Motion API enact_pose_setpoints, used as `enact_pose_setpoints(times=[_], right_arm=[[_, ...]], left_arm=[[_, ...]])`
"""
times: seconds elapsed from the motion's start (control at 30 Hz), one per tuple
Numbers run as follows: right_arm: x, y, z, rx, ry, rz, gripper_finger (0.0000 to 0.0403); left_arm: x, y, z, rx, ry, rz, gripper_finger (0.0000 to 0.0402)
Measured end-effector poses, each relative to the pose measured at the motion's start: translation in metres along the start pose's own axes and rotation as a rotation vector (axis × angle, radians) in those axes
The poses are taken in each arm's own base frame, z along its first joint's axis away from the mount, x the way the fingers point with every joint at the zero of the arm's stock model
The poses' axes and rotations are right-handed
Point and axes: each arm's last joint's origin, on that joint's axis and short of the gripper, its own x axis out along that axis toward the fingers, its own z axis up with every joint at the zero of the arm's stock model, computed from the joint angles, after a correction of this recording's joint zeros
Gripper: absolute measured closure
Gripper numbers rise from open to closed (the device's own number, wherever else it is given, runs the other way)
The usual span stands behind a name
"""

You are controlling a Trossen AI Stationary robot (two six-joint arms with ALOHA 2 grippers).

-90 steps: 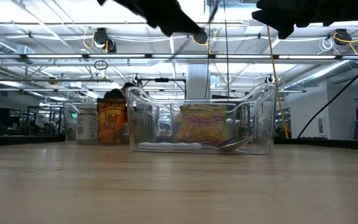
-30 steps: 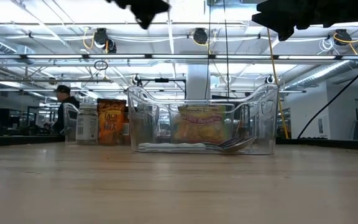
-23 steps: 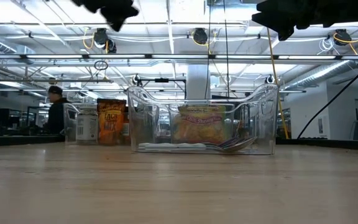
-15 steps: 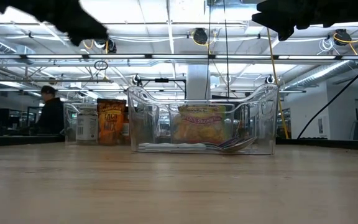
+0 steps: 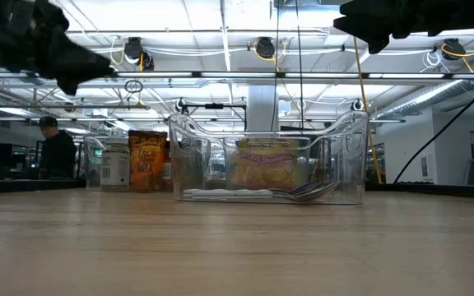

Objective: Pick & Place Food Item
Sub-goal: Return to Home Position

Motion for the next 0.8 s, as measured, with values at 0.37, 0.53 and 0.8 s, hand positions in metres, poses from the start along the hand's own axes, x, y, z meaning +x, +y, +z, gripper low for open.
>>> enact_pose_setpoints(times=[0.37,0.53,0.8], right_arm=[[0.000,0.000,-0.005,-0.011,0.054,0.004,0.0234],[0.000,0.000,-0.009,-0.033,0.092,0.005,0.0234],[-0.031,-0.008,-0.004,-0.073,0.130,-0.002,0.0234]], left_arm=[[0.002,0.001,-0.030,0.076,-0.048,-0.081,0.0275],[0.001,0.001,-0.030,0.090,-0.049,-0.080,0.0275],[0.001,0.002,-0.031,0.054,-0.040,-0.061,0.0275]])
